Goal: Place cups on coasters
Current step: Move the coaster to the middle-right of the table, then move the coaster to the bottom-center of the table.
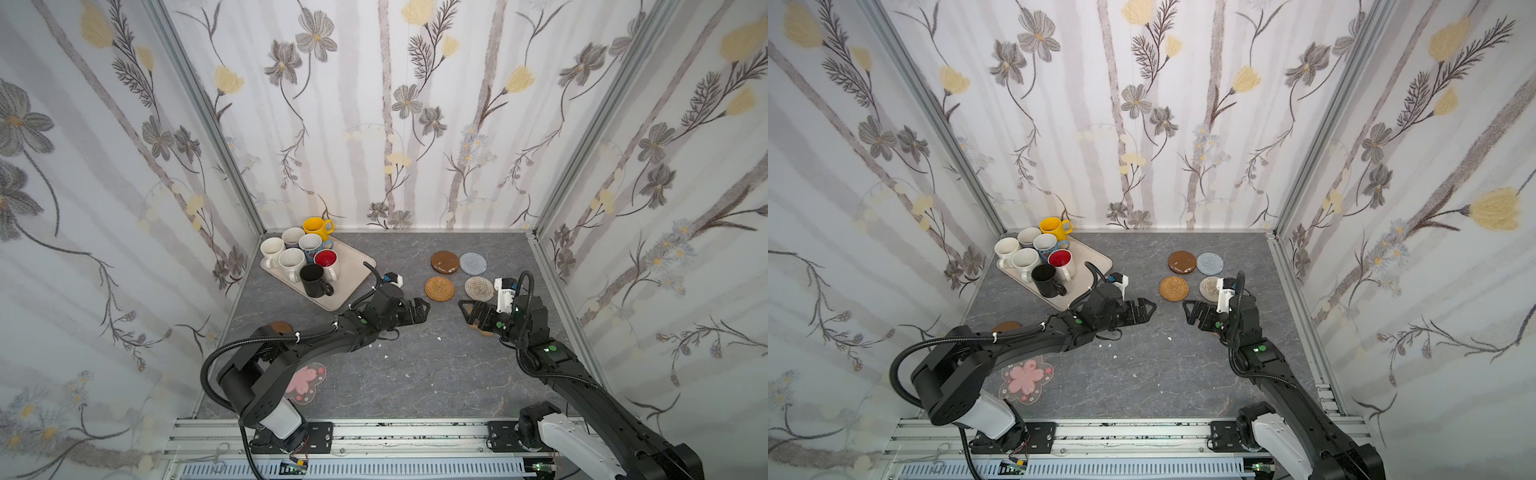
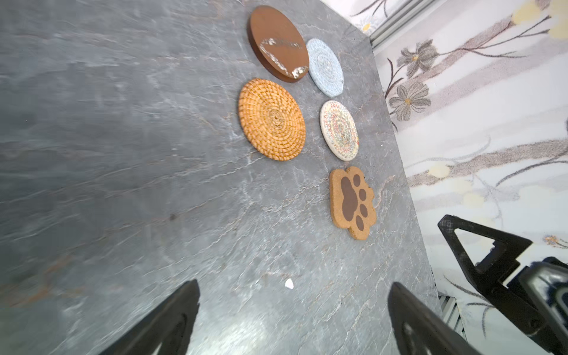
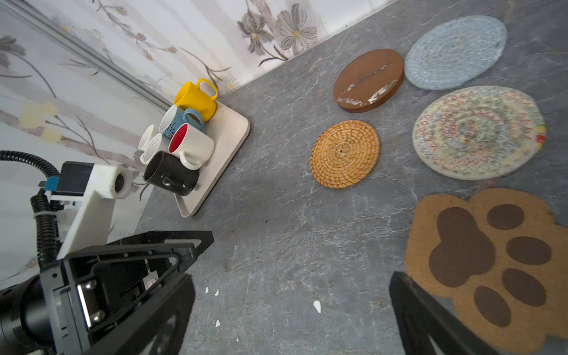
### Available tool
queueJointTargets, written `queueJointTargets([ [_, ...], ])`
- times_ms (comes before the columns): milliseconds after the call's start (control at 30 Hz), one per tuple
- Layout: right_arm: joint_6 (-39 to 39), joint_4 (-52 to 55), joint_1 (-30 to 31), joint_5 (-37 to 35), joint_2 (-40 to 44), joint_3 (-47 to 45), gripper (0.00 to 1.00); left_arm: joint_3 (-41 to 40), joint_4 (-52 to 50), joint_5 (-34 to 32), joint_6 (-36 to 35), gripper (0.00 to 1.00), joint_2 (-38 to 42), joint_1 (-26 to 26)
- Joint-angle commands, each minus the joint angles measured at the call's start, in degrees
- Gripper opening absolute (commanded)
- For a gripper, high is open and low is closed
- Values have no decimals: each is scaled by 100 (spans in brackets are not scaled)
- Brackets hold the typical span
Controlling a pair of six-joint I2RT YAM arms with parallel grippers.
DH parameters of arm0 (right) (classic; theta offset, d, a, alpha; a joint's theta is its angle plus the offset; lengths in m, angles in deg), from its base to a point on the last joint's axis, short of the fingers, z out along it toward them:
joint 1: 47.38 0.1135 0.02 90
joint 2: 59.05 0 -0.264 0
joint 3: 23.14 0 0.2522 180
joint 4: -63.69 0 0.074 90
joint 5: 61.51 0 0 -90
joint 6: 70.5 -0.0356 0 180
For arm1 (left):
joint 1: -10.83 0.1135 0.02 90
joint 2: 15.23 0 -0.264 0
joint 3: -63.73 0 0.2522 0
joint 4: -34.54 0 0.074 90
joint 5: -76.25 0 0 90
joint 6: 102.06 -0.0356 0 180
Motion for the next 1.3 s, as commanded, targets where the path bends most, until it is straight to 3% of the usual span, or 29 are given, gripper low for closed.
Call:
queueJointTargets([
  [0, -373, -167, 440, -677, -259, 218, 100, -475, -72, -122, -149, 100, 662, 210],
  [367, -607, -554, 2054, -1215, -1925, 1523, 100, -1757, -1705, -496, 217, 100, 3167, 1244],
  [500, -616, -863, 2309, -933, -2337, 1739, 100, -2229, -2102, -636, 543, 99, 3607, 1520],
  [667, -391, -1096, 2341, -494, -2516, 1739, 100, -2721, -2581, -1402, 1046, 92, 4170, 1531],
  [967, -14, -1632, 2198, 264, -2517, 1361, 100, -2706, -3786, -2380, 1639, 79, 4350, 1531],
  [1267, 70, -2150, 1961, 930, -2709, 947, 100, -2315, -4484, -3124, 2065, 83, 4034, 1572],
])
